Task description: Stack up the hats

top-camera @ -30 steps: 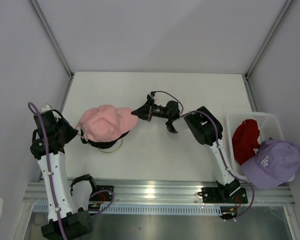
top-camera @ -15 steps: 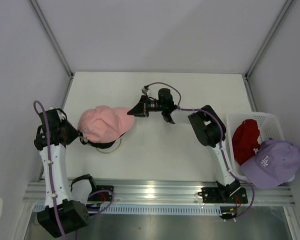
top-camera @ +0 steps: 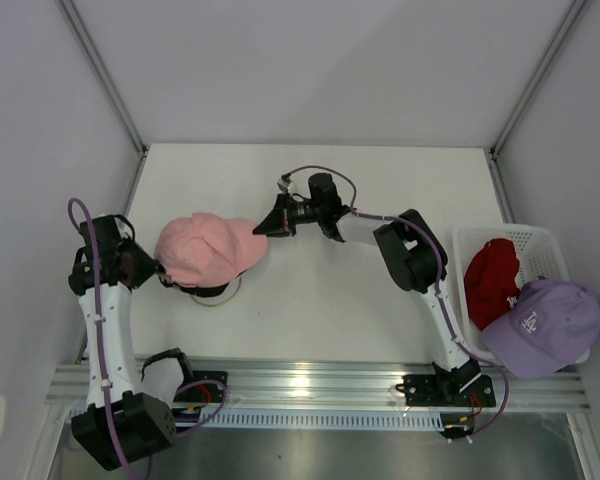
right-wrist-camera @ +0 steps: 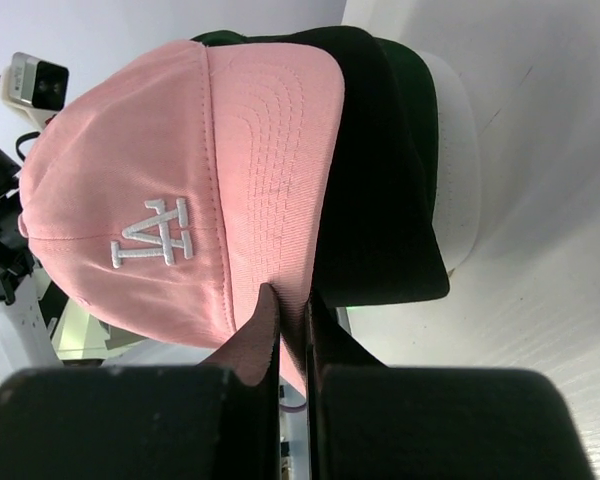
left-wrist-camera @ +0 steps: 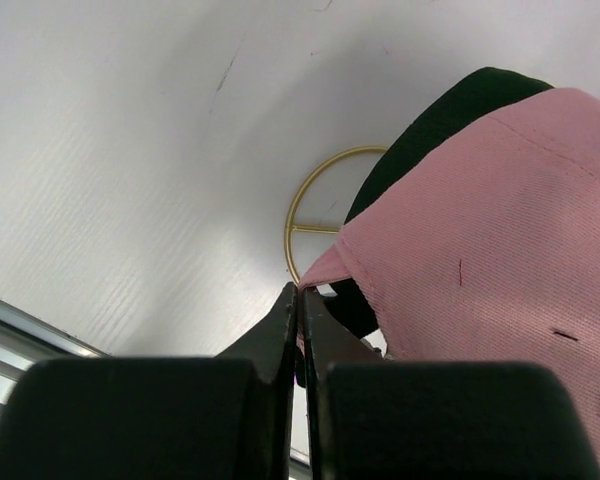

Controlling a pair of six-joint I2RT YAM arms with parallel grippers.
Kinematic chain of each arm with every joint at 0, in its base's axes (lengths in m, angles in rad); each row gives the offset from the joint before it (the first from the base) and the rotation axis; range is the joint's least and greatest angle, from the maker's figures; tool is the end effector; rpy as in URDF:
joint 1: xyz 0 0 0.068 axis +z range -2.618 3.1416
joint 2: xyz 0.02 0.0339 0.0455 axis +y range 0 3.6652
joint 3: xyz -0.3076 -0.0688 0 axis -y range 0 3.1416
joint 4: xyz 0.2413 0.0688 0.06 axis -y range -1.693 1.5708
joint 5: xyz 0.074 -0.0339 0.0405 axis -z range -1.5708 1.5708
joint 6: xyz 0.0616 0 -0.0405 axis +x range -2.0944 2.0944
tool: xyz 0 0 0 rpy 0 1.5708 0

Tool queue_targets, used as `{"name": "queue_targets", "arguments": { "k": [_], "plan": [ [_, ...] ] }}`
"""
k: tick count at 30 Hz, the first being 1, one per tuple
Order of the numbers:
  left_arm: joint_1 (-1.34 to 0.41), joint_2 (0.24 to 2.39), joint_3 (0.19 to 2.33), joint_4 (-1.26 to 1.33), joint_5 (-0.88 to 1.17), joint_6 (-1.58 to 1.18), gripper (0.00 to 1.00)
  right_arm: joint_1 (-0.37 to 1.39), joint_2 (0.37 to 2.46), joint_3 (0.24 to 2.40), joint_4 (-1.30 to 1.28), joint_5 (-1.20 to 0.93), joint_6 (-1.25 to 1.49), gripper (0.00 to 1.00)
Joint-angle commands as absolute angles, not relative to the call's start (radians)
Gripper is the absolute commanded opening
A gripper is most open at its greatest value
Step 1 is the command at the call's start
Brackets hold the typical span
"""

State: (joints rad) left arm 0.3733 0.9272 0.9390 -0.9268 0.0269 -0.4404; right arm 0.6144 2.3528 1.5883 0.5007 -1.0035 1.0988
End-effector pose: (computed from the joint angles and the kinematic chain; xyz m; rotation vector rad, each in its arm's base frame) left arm 0.1483 0.0563 0.3150 -0.9734 2.2879 -0.0618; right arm 0.4242 0.3629 0.1801 -0.3538 2.2571 1.9756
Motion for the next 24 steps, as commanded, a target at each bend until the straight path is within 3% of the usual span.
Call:
{"name": "queue_targets", "arguments": {
  "k": [1,7,11,12,13,19,20,23,24],
  "plan": [
    [0.380,0.910,0.957,-0.942,-0.095,-0.391,0.03,0.609,2.424,1.581,0.241,-0.908,0.887,0.00],
    [0.380,0.896,0.980,-0.940,-0.094,-0.371,0.09,0.609,2.359,1.617,0.081,-0.809,0.796,0.01],
    [0.380,0.891,0.999,-0.943,-0.089,-0.368,0.22,0.607,2.342,1.621,0.054,-0.775,0.798,0.17],
    [0.380,0.890,1.002,-0.948,-0.087,-0.367,0.29,0.607,2.347,1.624,0.049,-0.784,0.798,0.20],
    [0.380,0.882,1.009,-0.953,-0.092,-0.364,0.34,0.603,2.349,1.628,0.041,-0.785,0.789,0.32],
    [0.380,0.870,1.141,-0.995,-0.107,-0.350,0.72,0.575,2.298,1.706,-0.136,-0.715,0.671,0.71],
    [0.380,0.870,1.160,-1.005,-0.113,-0.348,0.79,0.565,2.289,1.729,-0.211,-0.701,0.620,0.74],
    [0.380,0.874,1.284,-1.049,-0.138,-0.347,0.87,0.545,2.244,1.822,-0.337,-0.643,0.533,0.80],
    [0.379,0.883,1.310,-1.061,-0.143,-0.347,0.99,0.538,2.232,1.844,-0.362,-0.625,0.516,0.80]
  ]
}}
